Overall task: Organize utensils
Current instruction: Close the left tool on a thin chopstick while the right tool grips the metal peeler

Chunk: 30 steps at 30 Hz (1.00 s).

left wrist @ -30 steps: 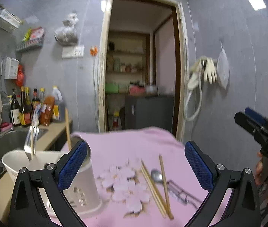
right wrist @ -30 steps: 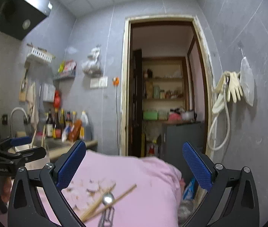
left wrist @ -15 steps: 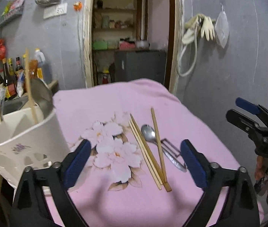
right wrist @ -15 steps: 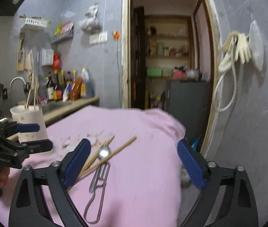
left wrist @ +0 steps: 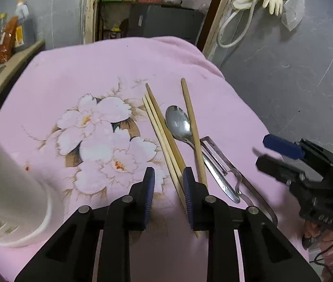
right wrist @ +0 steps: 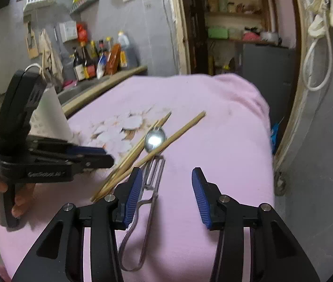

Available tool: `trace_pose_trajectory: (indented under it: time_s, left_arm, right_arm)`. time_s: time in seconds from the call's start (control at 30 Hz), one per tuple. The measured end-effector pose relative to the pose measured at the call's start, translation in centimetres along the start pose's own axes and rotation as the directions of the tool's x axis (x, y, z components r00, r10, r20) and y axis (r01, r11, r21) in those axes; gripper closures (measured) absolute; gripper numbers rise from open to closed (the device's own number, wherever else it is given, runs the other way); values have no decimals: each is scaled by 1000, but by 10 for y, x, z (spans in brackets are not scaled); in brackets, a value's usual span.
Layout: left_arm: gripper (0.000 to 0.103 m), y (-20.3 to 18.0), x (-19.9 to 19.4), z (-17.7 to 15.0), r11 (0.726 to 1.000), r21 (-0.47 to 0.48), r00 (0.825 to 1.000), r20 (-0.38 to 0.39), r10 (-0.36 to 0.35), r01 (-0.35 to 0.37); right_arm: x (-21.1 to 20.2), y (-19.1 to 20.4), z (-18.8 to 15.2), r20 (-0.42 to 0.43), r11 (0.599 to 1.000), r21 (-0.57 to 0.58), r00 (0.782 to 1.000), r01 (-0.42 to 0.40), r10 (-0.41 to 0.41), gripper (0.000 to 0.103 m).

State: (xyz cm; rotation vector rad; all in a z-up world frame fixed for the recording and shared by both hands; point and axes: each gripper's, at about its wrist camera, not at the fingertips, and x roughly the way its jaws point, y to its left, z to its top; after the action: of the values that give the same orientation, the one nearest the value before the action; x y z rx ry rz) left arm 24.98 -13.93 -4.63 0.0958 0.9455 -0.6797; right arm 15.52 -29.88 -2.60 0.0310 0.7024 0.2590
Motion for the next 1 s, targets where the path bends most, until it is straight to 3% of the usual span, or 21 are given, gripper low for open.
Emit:
trace_pose_trajectory:
  time_s: [0.1,0.37,0.57,0.7,1.0]
  left_arm:
    - [91,5,11,6,1000,-18,999,-37,4,-5]
    - [97,14,22,18,998,-55,998,-56,-11,7]
    - [98,18,29,30,997,-72,998,-62,15,-20]
    - [100,17,26,26,996,-92,998,-60,14,-19]
    - [100,17,-9,-8,995,-93,996,-85,11,-19]
  right_arm:
    - [10,2,0,-50,1000,-4,999,-13,13,63]
    - [30,9,1,-133,999,-32,991,-36,31,64]
    - [46,18,8,-159,995,-98,986,37,-52,75]
    - [55,22,11,-180,992,-120,982,44,-65,90]
    - [43,13,9,-159,988,-135,982,78,-99,93]
